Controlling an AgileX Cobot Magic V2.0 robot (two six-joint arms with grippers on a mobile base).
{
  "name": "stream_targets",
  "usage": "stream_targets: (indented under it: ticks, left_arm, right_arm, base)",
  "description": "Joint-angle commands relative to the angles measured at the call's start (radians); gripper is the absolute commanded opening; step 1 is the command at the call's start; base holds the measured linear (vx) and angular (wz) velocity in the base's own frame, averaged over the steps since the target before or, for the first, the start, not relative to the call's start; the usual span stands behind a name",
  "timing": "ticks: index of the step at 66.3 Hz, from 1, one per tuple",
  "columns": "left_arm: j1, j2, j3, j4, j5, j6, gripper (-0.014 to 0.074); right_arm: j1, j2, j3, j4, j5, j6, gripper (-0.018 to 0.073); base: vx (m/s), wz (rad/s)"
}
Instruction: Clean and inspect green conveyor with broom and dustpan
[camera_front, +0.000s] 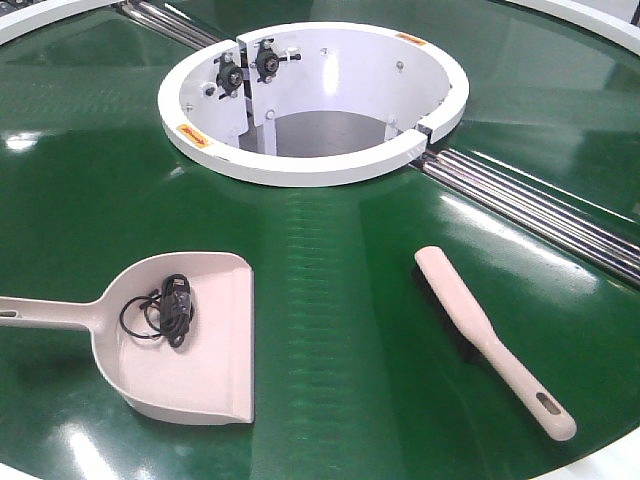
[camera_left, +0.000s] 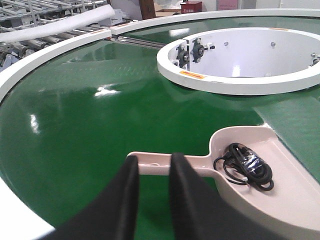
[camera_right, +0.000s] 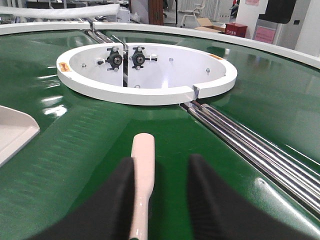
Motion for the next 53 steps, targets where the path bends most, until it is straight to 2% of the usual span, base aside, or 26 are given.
stream_targets:
  ticks: [1, 19, 53]
  left_arm:
    - [-0.004, 0.014, -0.019, 0.012, -0.103, -0.002, -0.0009]
    - [-0.004, 0.014, -0.019, -0.003, -0.258, -0.006, -0.0007]
    - [-0.004, 0.014, -0.019, -0.003, -0.266, -0.006, -0.0006]
  right_arm:
    - [-0.004, 0.011, -0.028, -0.003, -0.084, 0.0, -0.0015]
    - [-0.004, 0.011, -0.028, -0.003, -0.097, 0.0, -0.0008]
    - [-0.004, 0.011, -0.028, -0.003, -0.097, 0.0, -0.0008]
  base:
    - [0.0, 0.0]
    - [0.0, 0.0]
    - [0.0, 0.0]
